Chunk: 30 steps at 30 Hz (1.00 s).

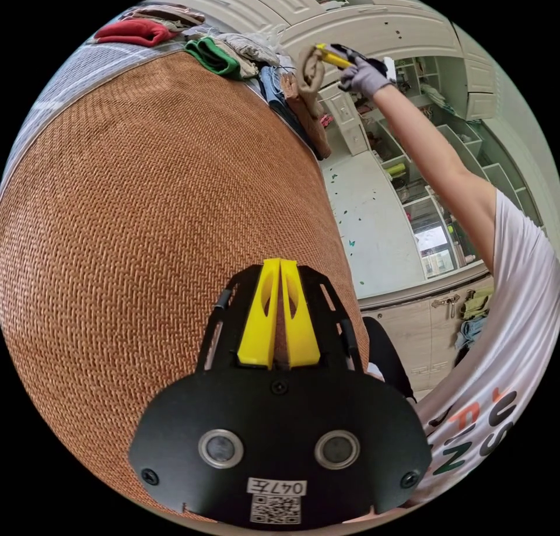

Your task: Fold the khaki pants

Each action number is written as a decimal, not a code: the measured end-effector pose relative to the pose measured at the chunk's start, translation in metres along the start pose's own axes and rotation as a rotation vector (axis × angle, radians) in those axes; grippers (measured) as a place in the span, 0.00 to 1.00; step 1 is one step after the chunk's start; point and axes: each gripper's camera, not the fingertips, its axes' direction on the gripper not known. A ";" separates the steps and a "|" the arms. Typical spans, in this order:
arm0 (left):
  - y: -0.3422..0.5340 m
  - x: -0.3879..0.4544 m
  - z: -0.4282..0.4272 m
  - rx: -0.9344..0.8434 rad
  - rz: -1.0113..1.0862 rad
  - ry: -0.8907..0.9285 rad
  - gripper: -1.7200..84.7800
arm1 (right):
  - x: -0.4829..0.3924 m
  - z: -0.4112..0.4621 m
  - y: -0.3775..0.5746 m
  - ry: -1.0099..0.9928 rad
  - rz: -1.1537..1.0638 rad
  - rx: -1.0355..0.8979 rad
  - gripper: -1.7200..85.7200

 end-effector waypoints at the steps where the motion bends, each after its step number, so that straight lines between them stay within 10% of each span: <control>1: 0.002 0.000 0.006 0.000 -0.001 0.003 0.01 | -0.009 0.008 -0.005 -0.046 0.015 0.029 0.05; 17: 0.040 -0.003 0.037 -0.005 -0.025 0.052 0.01 | -0.112 0.136 0.048 -0.628 -0.138 0.058 0.11; 25: 0.064 0.003 0.020 -0.008 -0.035 0.045 0.01 | -0.023 0.042 0.114 0.282 -0.425 0.022 0.26; 30: 0.081 0.006 0.000 0.000 -0.042 0.053 0.01 | -0.013 0.070 0.158 0.425 -0.545 -0.298 0.28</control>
